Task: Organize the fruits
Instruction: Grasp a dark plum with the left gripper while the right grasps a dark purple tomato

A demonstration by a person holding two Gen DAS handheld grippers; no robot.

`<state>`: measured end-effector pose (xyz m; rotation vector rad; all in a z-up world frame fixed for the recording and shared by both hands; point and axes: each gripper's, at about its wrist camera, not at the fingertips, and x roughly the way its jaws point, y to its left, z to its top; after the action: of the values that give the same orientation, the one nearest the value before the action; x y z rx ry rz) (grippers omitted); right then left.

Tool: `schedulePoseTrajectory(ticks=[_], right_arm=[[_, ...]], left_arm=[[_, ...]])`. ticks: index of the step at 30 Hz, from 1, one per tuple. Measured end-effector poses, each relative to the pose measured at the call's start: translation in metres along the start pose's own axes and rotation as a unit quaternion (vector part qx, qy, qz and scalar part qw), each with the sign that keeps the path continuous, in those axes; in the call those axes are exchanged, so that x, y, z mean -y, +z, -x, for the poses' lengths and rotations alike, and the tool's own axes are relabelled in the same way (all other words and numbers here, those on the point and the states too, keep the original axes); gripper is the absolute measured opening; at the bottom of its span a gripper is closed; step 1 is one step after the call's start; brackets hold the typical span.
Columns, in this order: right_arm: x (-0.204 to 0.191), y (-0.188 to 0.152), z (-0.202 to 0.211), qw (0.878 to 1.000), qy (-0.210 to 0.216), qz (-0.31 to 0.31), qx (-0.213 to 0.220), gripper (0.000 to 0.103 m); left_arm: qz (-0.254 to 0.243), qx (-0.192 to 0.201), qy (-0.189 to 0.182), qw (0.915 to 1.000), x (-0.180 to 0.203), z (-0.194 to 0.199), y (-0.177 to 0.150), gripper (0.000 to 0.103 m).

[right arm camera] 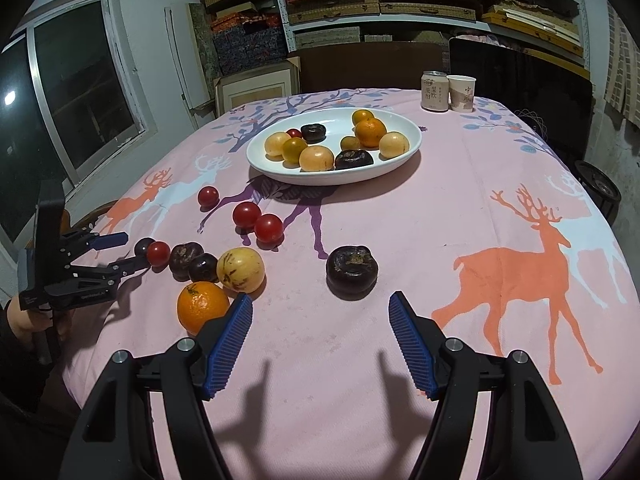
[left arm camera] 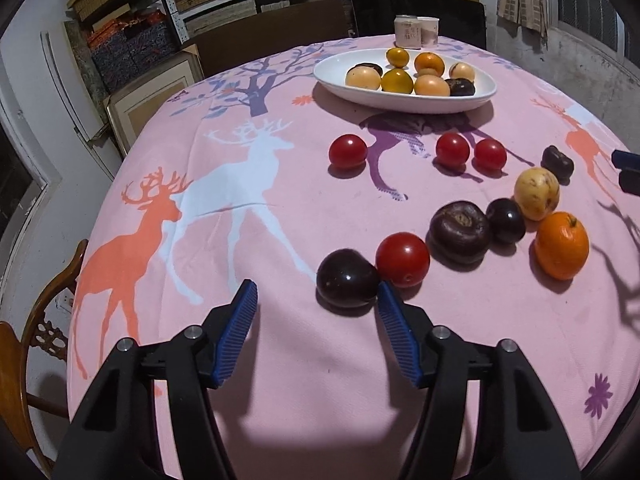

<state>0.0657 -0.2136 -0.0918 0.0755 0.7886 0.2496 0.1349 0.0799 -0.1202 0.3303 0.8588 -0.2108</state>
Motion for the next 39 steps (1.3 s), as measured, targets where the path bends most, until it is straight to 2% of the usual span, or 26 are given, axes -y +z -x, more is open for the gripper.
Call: schedulePoseTrajectory(ticks=[2, 4, 8, 9, 13, 17, 22, 27, 30, 31, 32, 34, 39], right_arm=[[0.001, 0.000, -0.002, 1.000, 0.002, -0.005, -0.004, 0.071], [0.001, -0.001, -0.001, 1.000, 0.003, -0.005, -0.004, 0.071], [0.003, -0.001, 0.000, 1.000, 0.001, -0.008, -0.003, 0.071], [0.004, -0.001, 0.000, 1.000, 0.001, -0.010, -0.003, 0.071], [0.007, -0.002, -0.004, 1.000, 0.003, -0.013, -0.008, 0.071], [0.009, -0.001, -0.012, 1.000, 0.004, -0.015, -0.019, 0.071], [0.010, 0.006, -0.029, 0.999, 0.003, -0.008, -0.042, 0.071], [0.006, 0.019, -0.052, 0.998, -0.027, 0.013, -0.059, 0.071], [0.013, 0.027, -0.068, 0.997, -0.033, -0.007, -0.071, 0.069], [0.015, 0.028, -0.072, 0.997, -0.026, -0.015, -0.076, 0.064], [0.017, 0.030, -0.078, 0.996, -0.016, -0.024, -0.084, 0.055], [0.019, 0.030, -0.085, 0.995, -0.016, -0.033, -0.090, 0.042], [0.019, 0.025, -0.082, 0.996, -0.006, -0.035, -0.079, 0.041]], left_arm=[[-0.008, -0.007, -0.003, 0.9999, 0.004, -0.008, 0.006, 0.058], [-0.012, -0.013, -0.014, 0.9997, 0.007, -0.012, 0.011, 0.047], [-0.023, -0.022, -0.016, 0.9994, 0.012, -0.017, 0.015, 0.041], [-0.017, -0.027, -0.030, 0.9991, 0.011, -0.017, 0.016, 0.031], [-0.006, -0.022, -0.033, 0.9992, 0.014, -0.013, 0.011, 0.031], [0.024, -0.015, -0.060, 0.9978, 0.010, -0.005, 0.005, 0.031], [0.030, -0.006, -0.072, 0.9969, 0.018, 0.011, -0.002, 0.031], [0.038, 0.013, -0.078, 0.9961, 0.019, 0.030, -0.003, 0.031], [0.041, 0.019, -0.083, 0.9955, 0.019, 0.037, -0.003, 0.031], [0.041, 0.020, -0.084, 0.9954, 0.019, 0.038, -0.004, 0.031], [0.040, 0.019, -0.084, 0.9955, 0.019, 0.038, -0.004, 0.031], [0.040, 0.016, -0.086, 0.9954, 0.020, 0.037, -0.006, 0.031], [0.042, 0.010, -0.090, 0.9950, 0.023, 0.033, -0.008, 0.031]])
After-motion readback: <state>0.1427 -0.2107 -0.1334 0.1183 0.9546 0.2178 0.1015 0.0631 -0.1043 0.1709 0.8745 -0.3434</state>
